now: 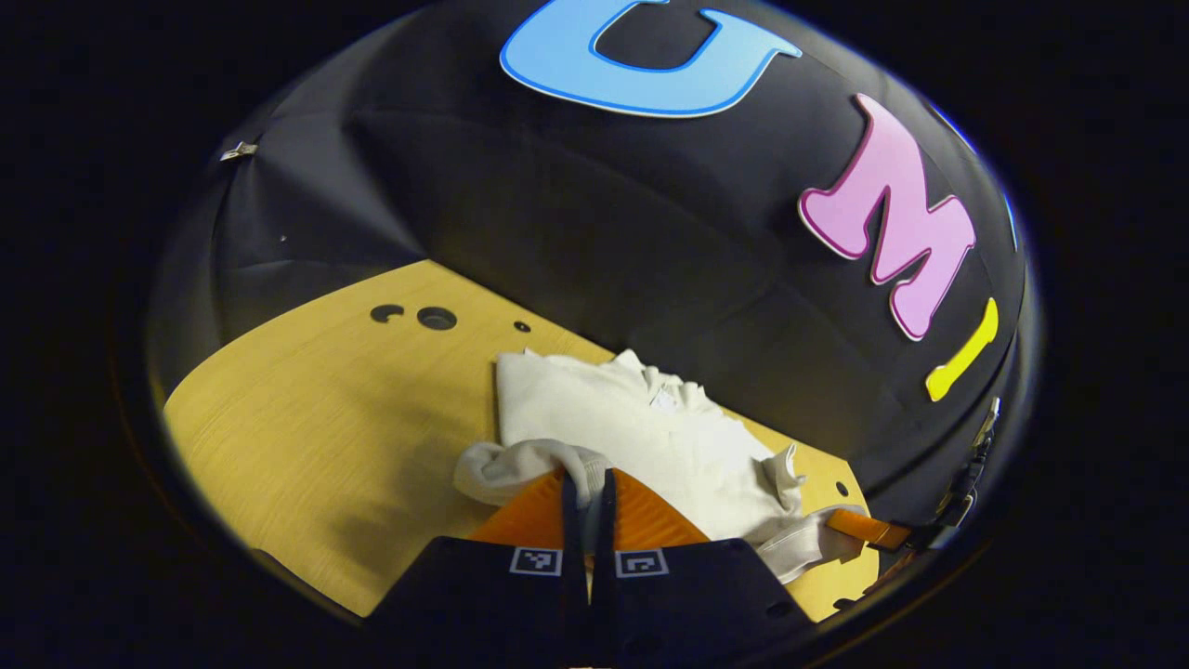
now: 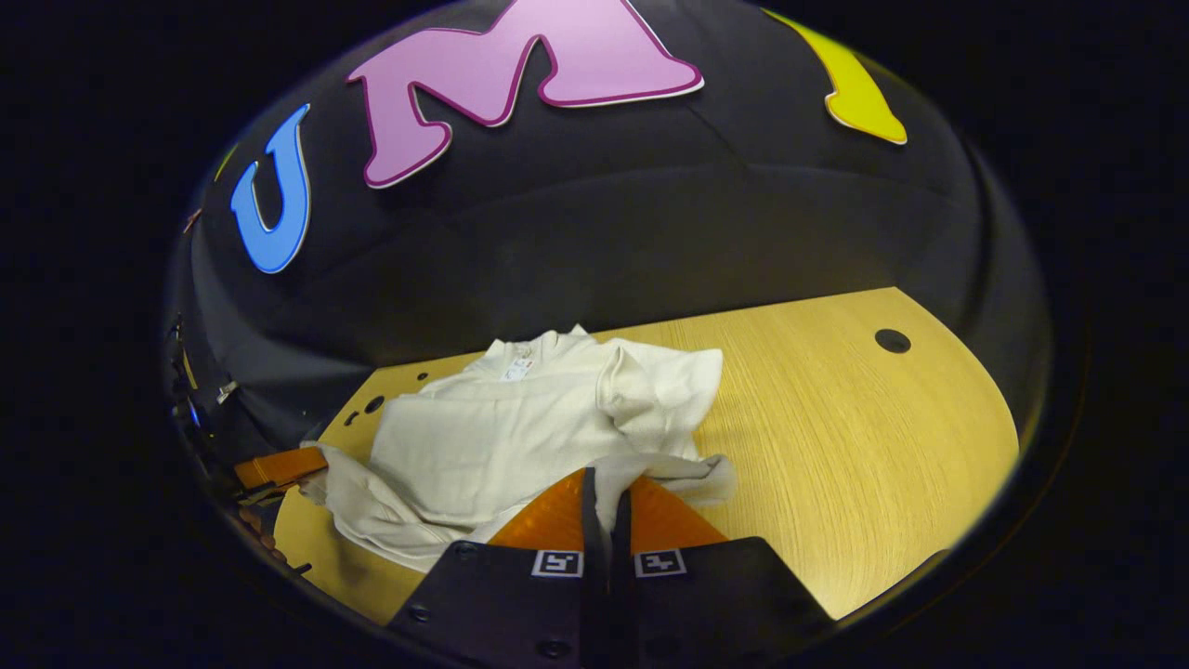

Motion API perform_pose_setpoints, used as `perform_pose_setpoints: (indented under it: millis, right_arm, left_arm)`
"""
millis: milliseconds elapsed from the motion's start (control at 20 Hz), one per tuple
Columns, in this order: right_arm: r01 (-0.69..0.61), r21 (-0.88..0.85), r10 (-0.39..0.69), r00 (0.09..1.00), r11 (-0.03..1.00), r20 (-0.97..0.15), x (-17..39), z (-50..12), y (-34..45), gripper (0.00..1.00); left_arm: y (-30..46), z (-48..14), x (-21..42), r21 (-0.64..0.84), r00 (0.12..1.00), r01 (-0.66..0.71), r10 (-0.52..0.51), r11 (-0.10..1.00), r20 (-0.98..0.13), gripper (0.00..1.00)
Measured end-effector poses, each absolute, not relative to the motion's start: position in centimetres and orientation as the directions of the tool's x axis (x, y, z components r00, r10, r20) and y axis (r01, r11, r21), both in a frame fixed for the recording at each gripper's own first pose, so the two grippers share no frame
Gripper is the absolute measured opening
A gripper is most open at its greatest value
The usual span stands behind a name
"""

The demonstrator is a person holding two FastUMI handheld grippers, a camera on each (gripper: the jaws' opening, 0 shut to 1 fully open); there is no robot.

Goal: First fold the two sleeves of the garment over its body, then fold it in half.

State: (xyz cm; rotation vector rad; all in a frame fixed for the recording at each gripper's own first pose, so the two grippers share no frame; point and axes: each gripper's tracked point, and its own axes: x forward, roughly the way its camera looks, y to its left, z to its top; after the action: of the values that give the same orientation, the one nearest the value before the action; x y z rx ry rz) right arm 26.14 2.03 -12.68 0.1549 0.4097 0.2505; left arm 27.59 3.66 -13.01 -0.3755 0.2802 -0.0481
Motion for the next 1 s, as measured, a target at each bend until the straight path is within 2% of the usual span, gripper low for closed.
perform_pose_setpoints:
  millis: [450, 800, 900, 1000]
  right_arm:
    - [-0.211, 0.117, 0.233, 0.946, 0.970, -0.224, 35.8, -8.8, 4.5, 0.05]
    - [-0.145, 0.116, 0.165, 0.968, 0.983, -0.187, 42.5, -9.3, 3.9, 0.05]
    - [-0.145, 0.093, 0.161, 0.968, 0.985, -0.191, 43.4, -10.3, 4.0, 0.08]
    - [-0.145, 0.070, 0.155, 0.972, 0.987, -0.177, 43.9, -10.6, 4.1, 0.15]
  left_arm:
    - [2.9, -10.3, 37.8, -0.283, 0.977, 0.080, -0.131, 0.956, -0.168, 0.06]
    - [4.6, -12.3, 44.7, -0.211, 0.978, 0.030, -0.073, 0.977, -0.194, 0.06]
    - [4.9, -13.7, 46.1, -0.211, 0.976, 0.016, -0.061, 0.977, -0.208, 0.06]
    - [5.1, -14.4, 46.8, -0.160, 0.976, 0.022, -0.056, 0.987, -0.211, 0.06]
